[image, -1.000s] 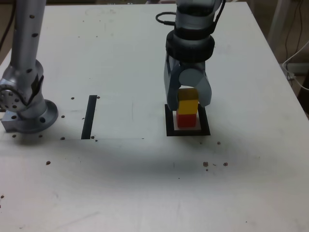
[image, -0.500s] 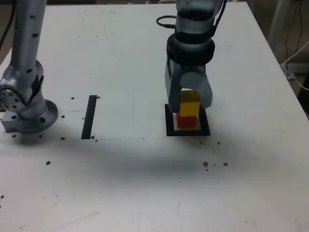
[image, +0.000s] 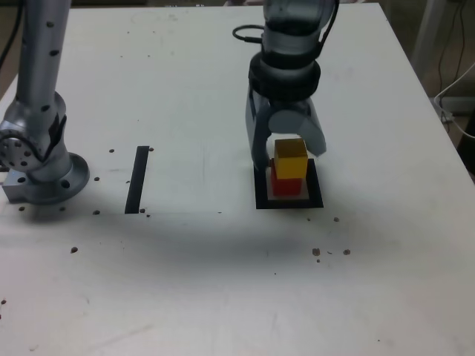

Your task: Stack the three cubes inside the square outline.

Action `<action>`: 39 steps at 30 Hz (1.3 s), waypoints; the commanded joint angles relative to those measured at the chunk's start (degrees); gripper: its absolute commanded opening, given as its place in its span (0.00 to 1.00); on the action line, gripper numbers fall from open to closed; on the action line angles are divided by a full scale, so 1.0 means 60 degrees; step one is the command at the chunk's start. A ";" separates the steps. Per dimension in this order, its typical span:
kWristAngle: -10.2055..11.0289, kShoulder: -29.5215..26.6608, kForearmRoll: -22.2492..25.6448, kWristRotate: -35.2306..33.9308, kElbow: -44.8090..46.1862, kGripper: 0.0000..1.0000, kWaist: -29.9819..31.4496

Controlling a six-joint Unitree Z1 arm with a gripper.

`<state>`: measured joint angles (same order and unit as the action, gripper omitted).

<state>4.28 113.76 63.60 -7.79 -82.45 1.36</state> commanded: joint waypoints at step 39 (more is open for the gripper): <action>0.0161 0.2694 0.1772 0.9334 -0.5838 0.96 -0.6641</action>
<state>5.51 128.79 73.48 47.24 -115.71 -38.09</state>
